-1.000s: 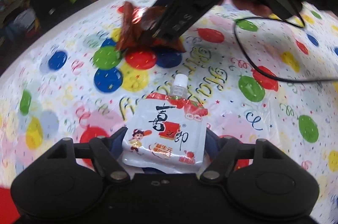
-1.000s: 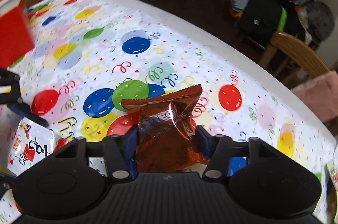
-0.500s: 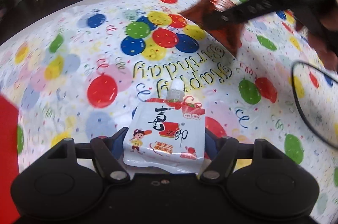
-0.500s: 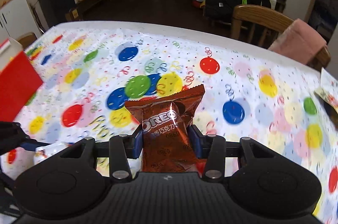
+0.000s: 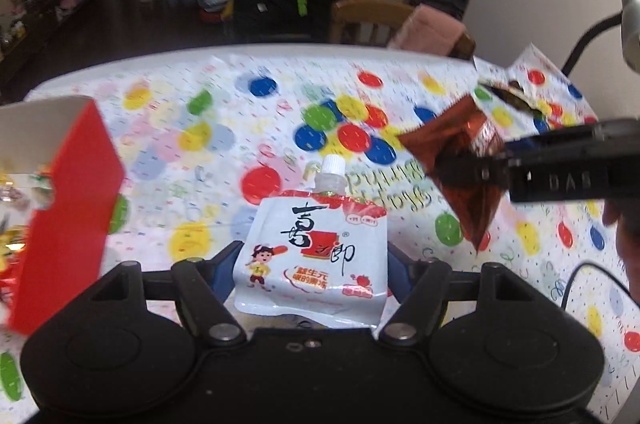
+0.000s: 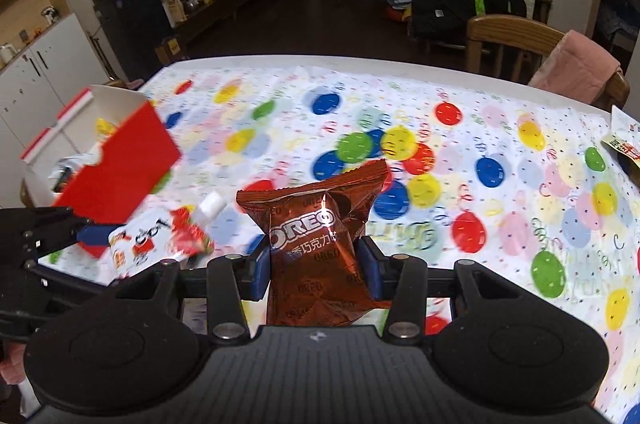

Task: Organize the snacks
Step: 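Carry the Oreo packet and white pouch over the shoebox with both tools, then open both tools to drop the Oreo packet and white pouch into the box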

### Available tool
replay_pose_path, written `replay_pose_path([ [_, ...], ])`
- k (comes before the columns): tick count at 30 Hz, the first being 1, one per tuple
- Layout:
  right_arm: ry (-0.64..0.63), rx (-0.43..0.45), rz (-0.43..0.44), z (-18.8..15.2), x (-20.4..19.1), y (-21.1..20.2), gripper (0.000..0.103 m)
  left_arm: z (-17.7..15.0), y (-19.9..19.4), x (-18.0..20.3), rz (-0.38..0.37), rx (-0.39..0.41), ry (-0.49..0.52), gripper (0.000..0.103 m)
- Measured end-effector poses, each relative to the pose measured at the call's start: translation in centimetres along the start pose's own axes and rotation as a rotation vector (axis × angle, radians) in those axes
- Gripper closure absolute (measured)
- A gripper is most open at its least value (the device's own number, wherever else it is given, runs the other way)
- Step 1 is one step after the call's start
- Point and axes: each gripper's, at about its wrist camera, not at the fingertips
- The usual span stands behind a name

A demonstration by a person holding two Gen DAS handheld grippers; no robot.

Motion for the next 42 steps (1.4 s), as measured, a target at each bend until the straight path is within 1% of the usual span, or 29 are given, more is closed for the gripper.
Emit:
replay_pose_path([
  [2, 0.007, 0.006, 0.009, -0.1, -1.2, -0.6, 0.059, -0.1, -1.4, -0.7, 0.022, 0.014, -0.015, 0.035],
  [5, 0.000, 0.020, 0.013, -0.1, -3.6, -1.4, 0.059, -0.2, -3.0, -2.3, 0.047, 0.030, -0.037, 0.035],
  [8, 0.002, 0.038, 0.013, -0.1, -6.0, -1.7, 0.059, -0.6, -4.2, -4.0, 0.043, 0.050, -0.025, 0.035],
  [13, 0.028, 0.058, 0.000, -0.1, -9.4, -1.7, 0.059, -1.5, -5.4, -6.8, 0.011, 0.058, -0.022, 0.035],
  [18, 0.021, 0.070, -0.004, 0.4, -13.3, -1.4, 0.059, -1.5, -7.6, -10.1, 0.015, 0.094, -0.019, 0.035],
  [23, 0.044, 0.069, 0.012, 1.6, -17.1, -0.2, 0.059, -1.2, -9.6, -14.1, 0.050, 0.123, -0.007, 0.035],
  [27, 0.036, 0.074, 0.023, 2.8, -20.5, 1.3, 0.059, -0.7, -10.7, -17.9, 0.087, 0.151, -0.009, 0.035],
  [32, 0.039, 0.061, 0.029, 4.4, -24.7, 4.1, 0.059, 0.2, -10.9, -22.6, 0.143, 0.168, -0.018, 0.035],
  [35, 0.037, 0.042, 0.038, 5.3, -27.1, 6.2, 0.059, 0.5, -10.4, -25.1, 0.168, 0.161, -0.025, 0.035],
  [38, 0.017, 0.026, 0.029, 5.8, -29.1, 8.2, 0.059, 0.8, -9.5, -27.2, 0.195, 0.143, -0.036, 0.035],
  [42, 0.004, -0.006, 0.011, 6.2, -31.2, 11.1, 0.059, 0.6, -7.9, -29.7, 0.208, 0.119, -0.040, 0.035],
])
Point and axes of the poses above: each gripper's, at about its wrist camera, not at the fingertips, and y roughly the way its jaws point, x to its right, z to its top, and after that the axes turned 8 degrees about y, right-handed
